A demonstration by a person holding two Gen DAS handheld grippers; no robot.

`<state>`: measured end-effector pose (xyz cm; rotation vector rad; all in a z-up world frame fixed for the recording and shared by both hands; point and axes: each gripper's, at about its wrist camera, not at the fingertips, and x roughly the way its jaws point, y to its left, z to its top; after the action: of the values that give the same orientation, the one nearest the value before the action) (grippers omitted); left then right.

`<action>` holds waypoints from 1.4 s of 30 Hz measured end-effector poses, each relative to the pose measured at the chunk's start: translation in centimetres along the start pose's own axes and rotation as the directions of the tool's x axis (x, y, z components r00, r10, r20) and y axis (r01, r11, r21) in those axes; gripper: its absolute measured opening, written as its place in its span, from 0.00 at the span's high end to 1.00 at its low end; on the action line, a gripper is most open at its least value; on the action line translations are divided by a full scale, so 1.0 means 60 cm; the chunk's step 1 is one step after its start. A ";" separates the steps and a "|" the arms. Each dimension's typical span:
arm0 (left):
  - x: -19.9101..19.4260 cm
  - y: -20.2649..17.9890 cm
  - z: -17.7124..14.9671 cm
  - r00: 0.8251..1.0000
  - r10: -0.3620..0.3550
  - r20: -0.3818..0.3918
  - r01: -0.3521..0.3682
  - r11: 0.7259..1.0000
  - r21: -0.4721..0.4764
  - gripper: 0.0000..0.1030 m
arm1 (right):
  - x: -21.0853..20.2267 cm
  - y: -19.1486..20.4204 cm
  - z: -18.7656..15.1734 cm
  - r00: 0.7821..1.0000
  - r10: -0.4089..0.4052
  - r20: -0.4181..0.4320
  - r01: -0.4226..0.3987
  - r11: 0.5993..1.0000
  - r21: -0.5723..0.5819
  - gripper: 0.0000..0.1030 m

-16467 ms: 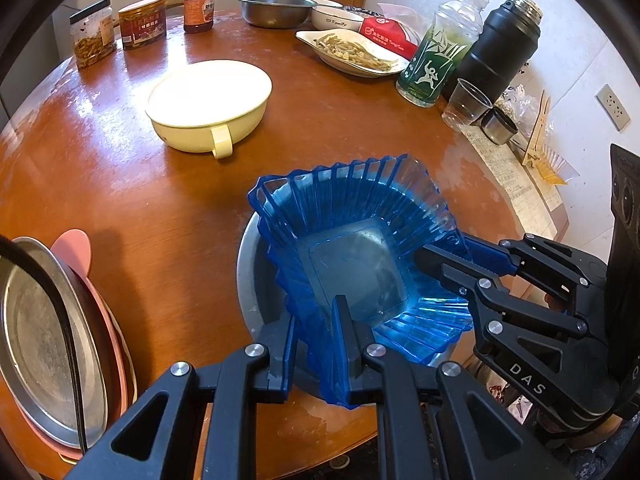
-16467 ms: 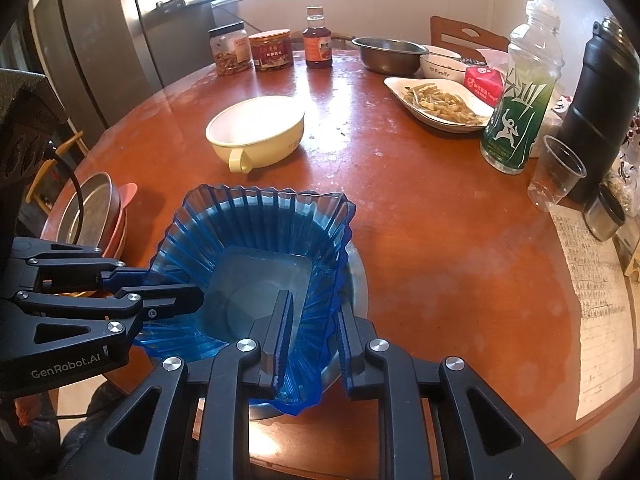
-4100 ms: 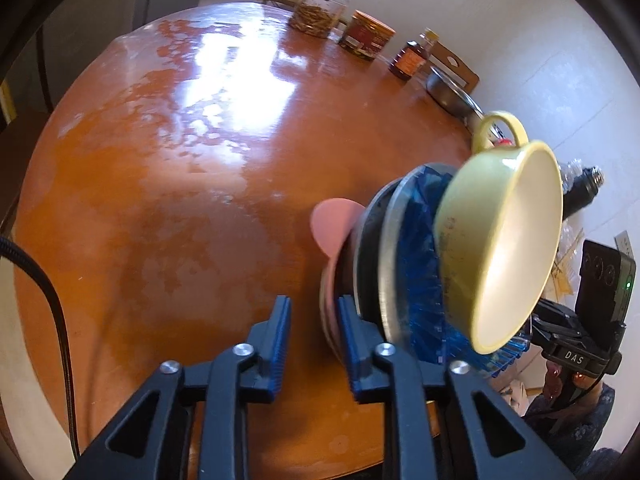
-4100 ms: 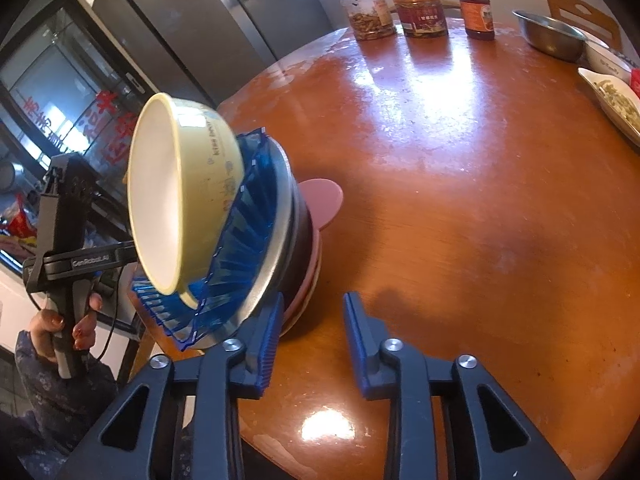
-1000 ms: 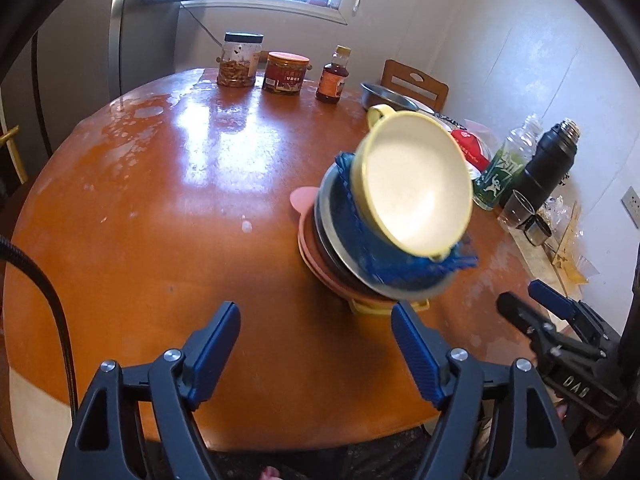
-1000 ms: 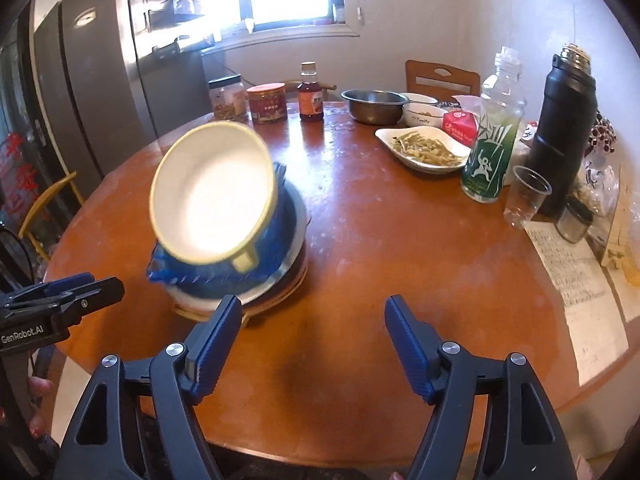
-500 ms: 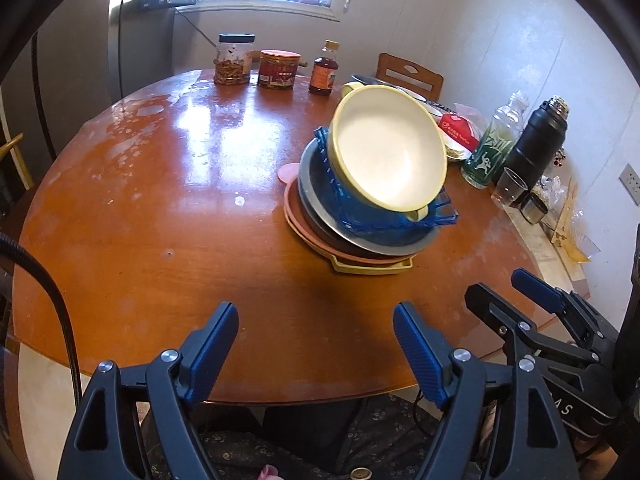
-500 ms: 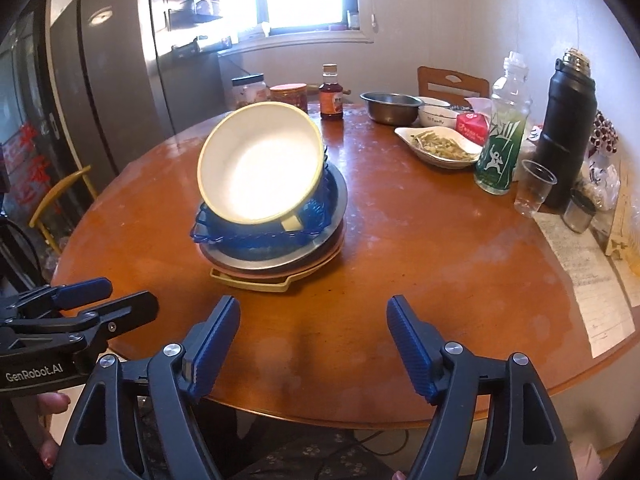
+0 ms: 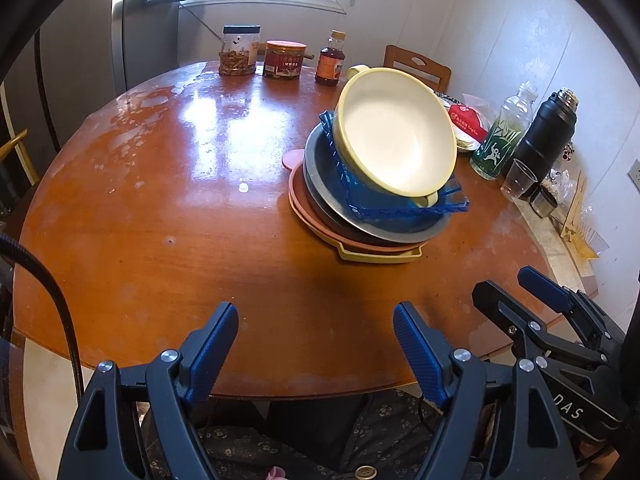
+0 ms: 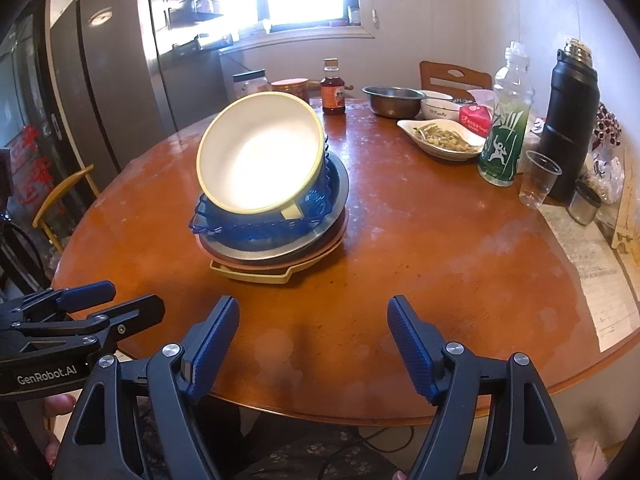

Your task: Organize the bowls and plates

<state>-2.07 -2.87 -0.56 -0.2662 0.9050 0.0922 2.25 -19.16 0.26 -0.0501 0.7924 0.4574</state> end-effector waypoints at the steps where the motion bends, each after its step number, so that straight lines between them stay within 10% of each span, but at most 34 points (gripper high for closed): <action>1: 0.001 -0.001 0.000 1.000 0.001 0.000 -0.001 1.000 0.001 0.23 | -0.001 0.001 -0.001 1.000 0.002 0.001 -0.002 1.000 -0.001 0.25; 42: 0.009 0.000 0.005 0.999 0.027 -0.020 -0.027 1.000 0.014 0.23 | 0.012 -0.004 -0.005 1.000 0.002 -0.024 -0.002 1.000 -0.009 0.24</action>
<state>-1.51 -2.81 -0.83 -0.2423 0.9293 0.1082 2.59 -19.16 -0.46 -0.0634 0.8139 0.4632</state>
